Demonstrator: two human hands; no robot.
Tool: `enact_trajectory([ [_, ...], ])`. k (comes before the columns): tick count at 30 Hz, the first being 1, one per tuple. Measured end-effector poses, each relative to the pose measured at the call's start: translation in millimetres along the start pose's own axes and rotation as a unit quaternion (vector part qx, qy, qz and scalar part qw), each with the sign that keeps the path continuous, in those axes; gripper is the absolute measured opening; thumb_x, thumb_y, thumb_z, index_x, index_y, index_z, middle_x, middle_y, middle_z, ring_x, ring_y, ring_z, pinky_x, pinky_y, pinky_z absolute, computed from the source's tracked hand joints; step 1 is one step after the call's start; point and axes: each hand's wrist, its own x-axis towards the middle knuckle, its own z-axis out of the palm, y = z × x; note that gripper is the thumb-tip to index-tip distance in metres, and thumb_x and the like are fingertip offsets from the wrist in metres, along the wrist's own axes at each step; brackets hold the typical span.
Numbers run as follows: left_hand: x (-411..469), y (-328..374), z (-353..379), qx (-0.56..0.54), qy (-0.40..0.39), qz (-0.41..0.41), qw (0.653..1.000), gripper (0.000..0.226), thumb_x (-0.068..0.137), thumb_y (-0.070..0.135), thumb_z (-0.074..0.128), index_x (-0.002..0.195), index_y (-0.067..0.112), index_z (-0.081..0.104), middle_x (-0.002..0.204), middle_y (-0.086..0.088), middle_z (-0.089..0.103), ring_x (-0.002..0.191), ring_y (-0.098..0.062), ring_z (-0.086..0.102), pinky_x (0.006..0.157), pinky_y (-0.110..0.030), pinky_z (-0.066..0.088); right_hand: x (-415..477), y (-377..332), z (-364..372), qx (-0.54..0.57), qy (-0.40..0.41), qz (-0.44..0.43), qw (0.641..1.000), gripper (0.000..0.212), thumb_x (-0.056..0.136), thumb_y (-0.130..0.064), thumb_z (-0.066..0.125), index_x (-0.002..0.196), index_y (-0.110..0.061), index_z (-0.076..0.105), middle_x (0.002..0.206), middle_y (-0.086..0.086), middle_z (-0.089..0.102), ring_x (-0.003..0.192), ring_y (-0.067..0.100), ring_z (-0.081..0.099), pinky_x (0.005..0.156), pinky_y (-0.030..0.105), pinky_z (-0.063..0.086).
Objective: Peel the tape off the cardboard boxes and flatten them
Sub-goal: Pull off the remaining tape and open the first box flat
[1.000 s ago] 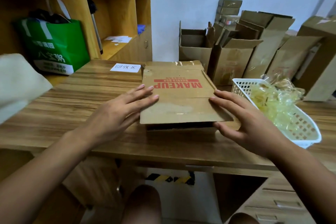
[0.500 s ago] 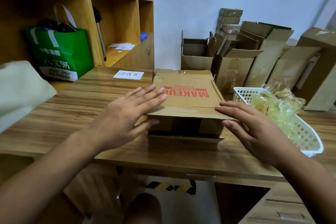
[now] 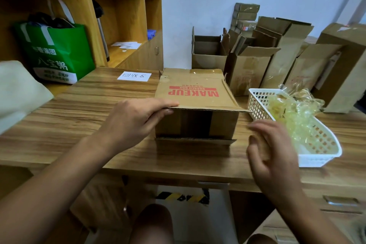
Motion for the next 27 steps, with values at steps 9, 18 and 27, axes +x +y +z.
enact_trajectory([
  [9, 5.4, 2.5, 7.4, -0.010, 0.023, -0.026, 0.999, 0.039, 0.100, 0.040, 0.046, 0.128, 0.023, 0.068, 0.124, 0.001, 0.070, 0.107, -0.017, 0.070, 0.073, -0.036, 0.061, -21.9, -15.0, 42.7, -0.180, -0.312, -0.029, 0.933, 0.058, 0.104, -0.048, 0.032, 0.155, -0.020, 0.039, 0.158, -0.005, 0.043, 0.149, 0.012, 0.032, 0.126, 0.033, 0.013],
  [18, 11.7, 1.9, 13.8, -0.033, 0.048, -0.054, 0.997, 0.036, 0.101, 0.038, 0.049, 0.124, 0.020, 0.070, 0.121, 0.002, 0.071, 0.108, -0.015, 0.069, 0.080, -0.036, 0.059, -47.8, -16.1, 46.3, -0.177, -0.398, 0.005, 0.900, 0.069, 0.102, -0.061, 0.010, 0.159, -0.027, 0.028, 0.166, -0.012, 0.025, 0.153, 0.005, 0.013, 0.126, 0.028, 0.003],
  [27, 12.8, 1.6, 15.0, -0.053, 0.055, -0.058, 0.995, 0.035, 0.100, 0.038, 0.051, 0.124, 0.021, 0.071, 0.121, 0.004, 0.071, 0.110, -0.013, 0.068, 0.082, -0.037, 0.059, -18.3, -33.6, 51.7, -0.069, -0.352, 0.057, 0.932, 0.053, 0.105, -0.052, 0.035, 0.154, -0.033, 0.033, 0.162, -0.016, 0.031, 0.148, 0.003, 0.028, 0.118, 0.026, 0.026],
])
